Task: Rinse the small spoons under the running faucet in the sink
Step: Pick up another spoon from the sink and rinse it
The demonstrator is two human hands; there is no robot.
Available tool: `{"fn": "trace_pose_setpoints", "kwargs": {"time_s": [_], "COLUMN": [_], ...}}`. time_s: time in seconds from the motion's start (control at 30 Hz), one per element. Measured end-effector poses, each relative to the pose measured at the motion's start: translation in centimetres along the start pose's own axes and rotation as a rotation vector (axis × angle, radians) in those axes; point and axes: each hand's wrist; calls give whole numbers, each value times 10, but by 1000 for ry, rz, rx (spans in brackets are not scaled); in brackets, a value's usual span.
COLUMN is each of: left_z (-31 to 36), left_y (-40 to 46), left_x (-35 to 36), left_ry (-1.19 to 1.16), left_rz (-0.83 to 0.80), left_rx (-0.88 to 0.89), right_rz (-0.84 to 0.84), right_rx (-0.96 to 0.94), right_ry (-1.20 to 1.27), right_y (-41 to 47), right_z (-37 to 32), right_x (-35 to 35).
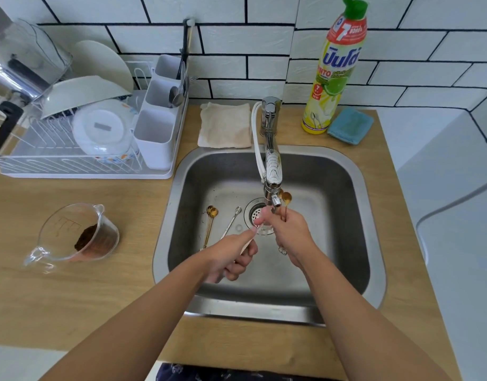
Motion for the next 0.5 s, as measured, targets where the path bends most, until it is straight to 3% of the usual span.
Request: {"fn": "trace_pose_setpoints", "kwargs": {"time_s": [0.1,0.23,0.4,0.5], "left_z": [0,3,7,10], "left_y": [-3,-7,-10,-8], "left_x": [-5,-10,-7,-4], "left_ry": [-41,-72,50,147], "left_rz": [-35,-44,-25,49], "left_rx": [-24,-29,27,71], "right_rz": [-19,-113,34,18], "right_rx": [80,-2,73,76], "right_ry": [57,-59,53,-16], "right_y": [2,-4,1,-2], "right_z": [1,6,4,5], "right_x": [-5,1,1,-2]}}
Point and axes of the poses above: each hand's wrist, its own y-axis towards the middle knuckle, its own x-axis out of the palm, z = x × y, and after that the axes turned 10 degrees about -z, right-handed
